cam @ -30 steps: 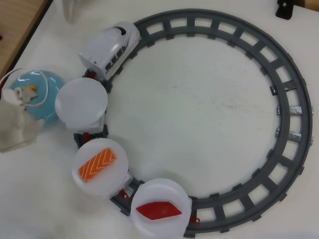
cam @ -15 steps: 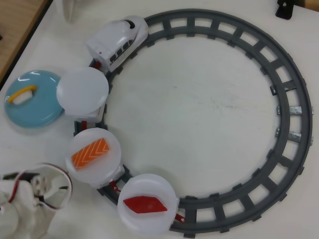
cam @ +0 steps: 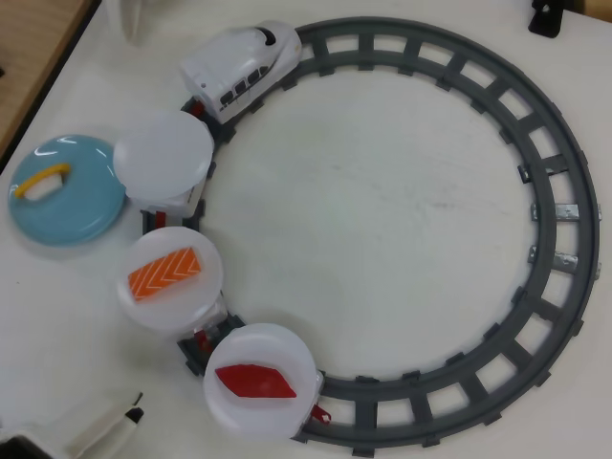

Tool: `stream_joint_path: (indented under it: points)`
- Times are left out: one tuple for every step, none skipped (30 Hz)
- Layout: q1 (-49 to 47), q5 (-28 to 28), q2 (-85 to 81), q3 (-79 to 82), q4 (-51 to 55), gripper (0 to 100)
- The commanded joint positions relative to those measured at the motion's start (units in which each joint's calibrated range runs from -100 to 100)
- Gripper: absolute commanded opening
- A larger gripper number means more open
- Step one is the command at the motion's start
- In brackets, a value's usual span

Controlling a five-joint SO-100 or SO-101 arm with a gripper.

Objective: Pick up the sushi from the Shinkansen and put it on the blue dish

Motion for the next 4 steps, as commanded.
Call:
stream_joint_path:
  points:
    - [0.77,-0.18,-0.89,0.13,-1.14,10]
    - [0.77,-0.18,-0.89,0.40,-1.14,10]
    - [0.77,-0.18,-0.89,0.58,-1.14,10]
    - [0.77,-0.18,-0.89,0.67,-1.14,10]
